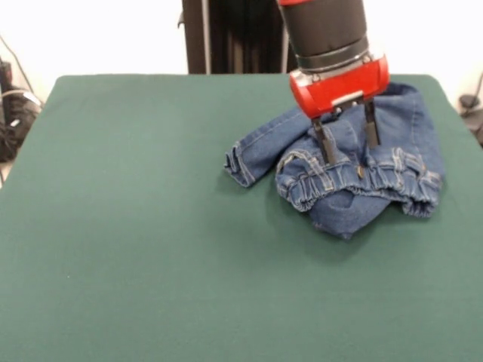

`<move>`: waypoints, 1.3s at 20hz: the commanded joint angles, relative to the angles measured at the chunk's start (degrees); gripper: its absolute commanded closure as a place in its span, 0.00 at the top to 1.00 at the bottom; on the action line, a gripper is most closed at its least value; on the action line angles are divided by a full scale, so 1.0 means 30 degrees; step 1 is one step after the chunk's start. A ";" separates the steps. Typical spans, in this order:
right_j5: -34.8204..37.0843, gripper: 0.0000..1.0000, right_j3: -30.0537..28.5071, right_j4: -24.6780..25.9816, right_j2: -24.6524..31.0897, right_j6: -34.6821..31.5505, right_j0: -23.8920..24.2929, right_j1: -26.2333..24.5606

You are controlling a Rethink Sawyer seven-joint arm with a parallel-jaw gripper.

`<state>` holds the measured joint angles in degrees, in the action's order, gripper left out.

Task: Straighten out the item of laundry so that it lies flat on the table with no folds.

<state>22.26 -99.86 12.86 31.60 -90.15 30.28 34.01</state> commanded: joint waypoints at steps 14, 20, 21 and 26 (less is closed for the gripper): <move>0.0414 1.00 0.0688 0.1754 -0.2144 -0.1461 -0.2319 -0.2929; 0.0730 1.00 0.1062 0.1816 -0.2716 -0.1454 -0.2732 -0.3052; 0.0644 1.00 0.1148 0.1790 -0.2738 -0.1492 -0.2792 -0.3027; -0.0959 1.00 0.1733 0.1914 -0.2565 -0.1538 -0.2738 -0.3749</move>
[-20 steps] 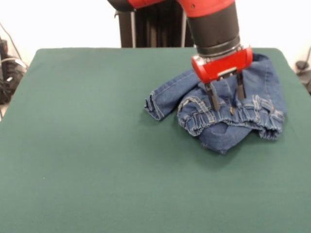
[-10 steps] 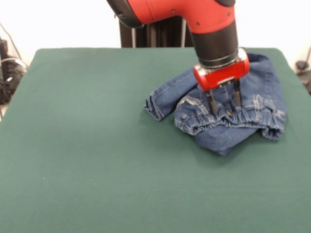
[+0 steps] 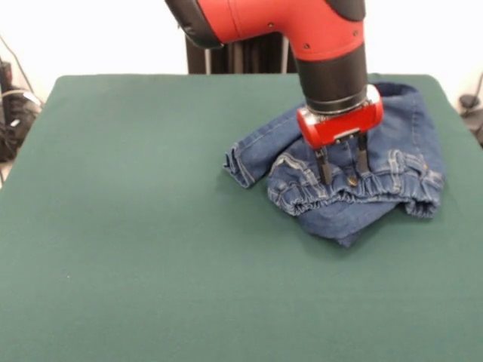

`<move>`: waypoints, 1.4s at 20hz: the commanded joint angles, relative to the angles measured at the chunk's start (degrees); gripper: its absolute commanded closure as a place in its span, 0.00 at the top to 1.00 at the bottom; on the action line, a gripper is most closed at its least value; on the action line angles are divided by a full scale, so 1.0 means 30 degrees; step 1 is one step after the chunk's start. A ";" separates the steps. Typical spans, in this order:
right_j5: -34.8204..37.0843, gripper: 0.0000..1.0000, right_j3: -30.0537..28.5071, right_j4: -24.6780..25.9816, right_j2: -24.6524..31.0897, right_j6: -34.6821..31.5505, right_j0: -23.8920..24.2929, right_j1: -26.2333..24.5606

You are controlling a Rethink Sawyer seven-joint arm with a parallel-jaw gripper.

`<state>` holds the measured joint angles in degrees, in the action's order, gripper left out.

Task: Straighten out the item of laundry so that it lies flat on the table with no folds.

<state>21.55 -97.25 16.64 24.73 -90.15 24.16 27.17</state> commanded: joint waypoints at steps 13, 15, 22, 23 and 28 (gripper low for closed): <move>-0.0796 1.00 0.1747 0.0889 -0.0947 -0.1084 -0.1145 -0.3394; -0.0090 1.00 0.1840 0.0771 -0.1140 -0.1041 -0.1316 -0.3419; 0.2443 0.00 0.2528 0.0365 -0.1486 -0.0601 -0.1719 -0.3501; 0.2468 0.00 0.2543 0.0342 -0.1453 -0.0598 -0.1708 -0.3503; 0.2227 0.00 0.2646 0.0338 -0.1346 -0.0768 -0.1680 -0.3502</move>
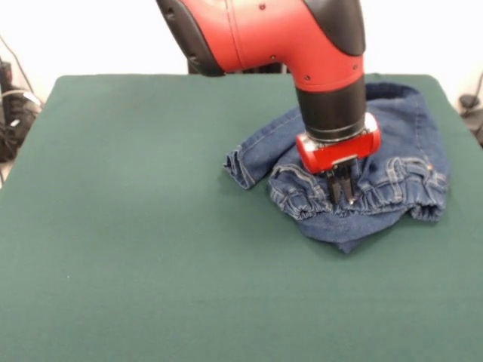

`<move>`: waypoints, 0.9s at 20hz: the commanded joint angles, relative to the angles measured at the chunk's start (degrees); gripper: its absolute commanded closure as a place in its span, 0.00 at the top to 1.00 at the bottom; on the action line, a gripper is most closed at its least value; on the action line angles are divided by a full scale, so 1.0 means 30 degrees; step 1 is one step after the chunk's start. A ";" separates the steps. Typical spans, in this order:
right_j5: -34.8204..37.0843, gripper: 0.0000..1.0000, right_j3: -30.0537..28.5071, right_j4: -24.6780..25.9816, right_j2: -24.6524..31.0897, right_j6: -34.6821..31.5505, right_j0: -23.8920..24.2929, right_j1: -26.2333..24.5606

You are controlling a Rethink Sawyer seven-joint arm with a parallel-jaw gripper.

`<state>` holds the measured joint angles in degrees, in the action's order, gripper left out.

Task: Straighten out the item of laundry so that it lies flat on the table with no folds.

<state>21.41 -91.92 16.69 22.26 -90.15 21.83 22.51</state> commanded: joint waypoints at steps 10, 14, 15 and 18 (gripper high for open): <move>0.1910 0.00 0.0888 0.0393 -0.0499 -0.0895 -0.0833 -0.1853; 0.1987 0.00 -0.0988 -0.0121 0.0017 -0.1444 -0.0399 0.0889; 0.2593 0.00 -0.1550 -0.0612 0.0265 -0.1656 -0.0269 0.2203; 0.3961 0.00 -0.1752 -0.1463 0.0288 -0.2060 -0.0416 0.4168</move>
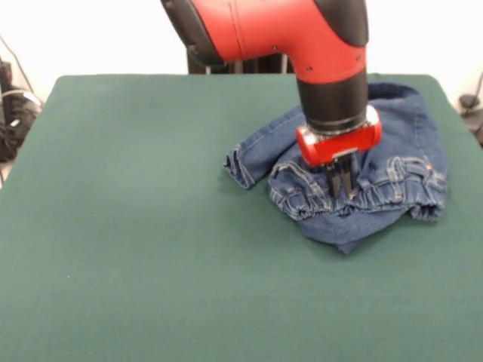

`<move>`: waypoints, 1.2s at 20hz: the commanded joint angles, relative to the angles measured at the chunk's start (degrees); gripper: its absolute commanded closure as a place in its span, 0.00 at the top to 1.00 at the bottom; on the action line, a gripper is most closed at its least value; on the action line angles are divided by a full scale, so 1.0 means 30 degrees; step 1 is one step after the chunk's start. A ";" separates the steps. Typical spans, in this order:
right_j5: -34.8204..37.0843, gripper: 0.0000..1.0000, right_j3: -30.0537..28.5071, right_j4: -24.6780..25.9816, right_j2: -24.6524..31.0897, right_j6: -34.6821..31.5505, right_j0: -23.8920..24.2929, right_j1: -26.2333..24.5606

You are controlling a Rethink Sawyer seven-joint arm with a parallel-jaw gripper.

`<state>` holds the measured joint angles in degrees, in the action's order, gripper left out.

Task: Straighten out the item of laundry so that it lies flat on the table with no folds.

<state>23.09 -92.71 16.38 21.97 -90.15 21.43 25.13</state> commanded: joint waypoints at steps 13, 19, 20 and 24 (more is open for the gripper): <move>-0.1467 0.00 -0.2326 -0.2055 0.2182 -0.2564 0.1210 0.5814; -0.2260 0.00 -0.4046 -0.2168 0.4980 -0.1365 0.3921 0.7214; -0.2241 0.00 -0.4423 -0.2136 0.5412 -0.1186 0.4419 0.7442; -0.1829 0.00 -0.5901 -0.1974 0.7237 -0.0384 0.6576 0.8509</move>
<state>19.27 -101.95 12.74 31.43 -90.15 35.86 45.84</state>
